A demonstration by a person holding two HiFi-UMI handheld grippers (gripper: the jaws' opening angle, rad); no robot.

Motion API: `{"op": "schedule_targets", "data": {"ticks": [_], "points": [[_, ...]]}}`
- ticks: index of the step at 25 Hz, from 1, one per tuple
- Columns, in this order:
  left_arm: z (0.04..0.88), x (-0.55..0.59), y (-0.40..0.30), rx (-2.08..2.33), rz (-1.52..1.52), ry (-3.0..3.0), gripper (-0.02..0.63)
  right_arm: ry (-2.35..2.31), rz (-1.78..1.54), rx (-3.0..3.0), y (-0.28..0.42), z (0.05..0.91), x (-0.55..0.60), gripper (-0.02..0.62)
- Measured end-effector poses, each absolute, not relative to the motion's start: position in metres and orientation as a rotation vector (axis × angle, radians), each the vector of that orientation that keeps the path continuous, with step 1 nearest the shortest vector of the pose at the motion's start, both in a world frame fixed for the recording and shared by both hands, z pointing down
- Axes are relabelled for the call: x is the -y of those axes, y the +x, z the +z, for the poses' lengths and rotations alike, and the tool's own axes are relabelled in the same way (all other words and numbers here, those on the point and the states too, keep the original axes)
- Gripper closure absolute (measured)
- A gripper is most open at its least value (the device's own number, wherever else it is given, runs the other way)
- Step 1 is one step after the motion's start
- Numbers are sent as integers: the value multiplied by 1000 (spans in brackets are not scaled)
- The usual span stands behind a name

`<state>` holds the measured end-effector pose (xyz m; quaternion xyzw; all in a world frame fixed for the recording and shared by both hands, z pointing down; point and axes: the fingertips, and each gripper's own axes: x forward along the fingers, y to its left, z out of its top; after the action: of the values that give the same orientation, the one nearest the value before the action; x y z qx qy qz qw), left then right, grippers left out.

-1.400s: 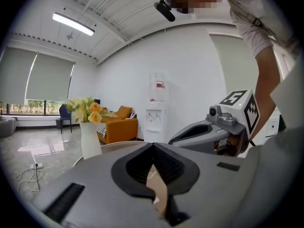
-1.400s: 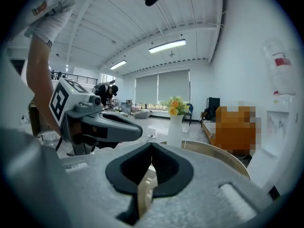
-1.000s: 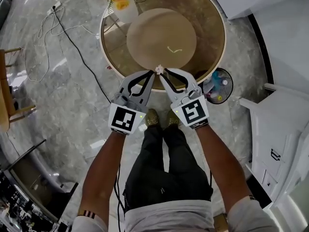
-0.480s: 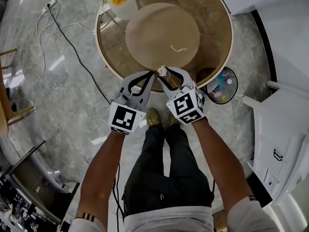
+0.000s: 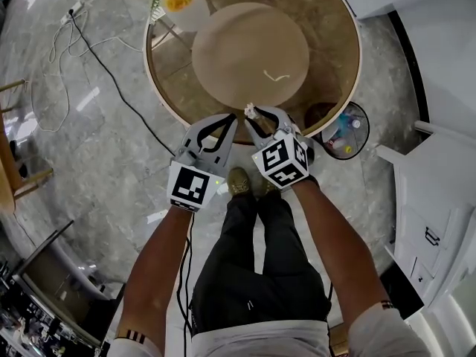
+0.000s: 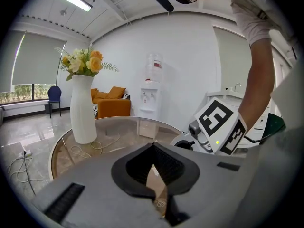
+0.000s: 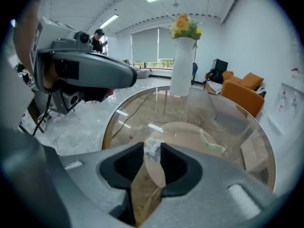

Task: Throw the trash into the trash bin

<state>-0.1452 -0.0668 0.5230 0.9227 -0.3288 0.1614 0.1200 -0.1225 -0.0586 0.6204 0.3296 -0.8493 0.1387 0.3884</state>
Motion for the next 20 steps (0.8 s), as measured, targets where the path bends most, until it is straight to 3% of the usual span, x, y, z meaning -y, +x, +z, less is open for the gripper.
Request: {"op": "schedule_targets", "data": {"ticks": [9, 20], "points": [[519, 69, -141, 952, 460, 2704, 606, 920, 381, 2181, -117, 611, 63, 551], [487, 74, -106, 956, 343, 2712, 606, 1286, 395, 2367, -84, 521, 61, 561]]}}
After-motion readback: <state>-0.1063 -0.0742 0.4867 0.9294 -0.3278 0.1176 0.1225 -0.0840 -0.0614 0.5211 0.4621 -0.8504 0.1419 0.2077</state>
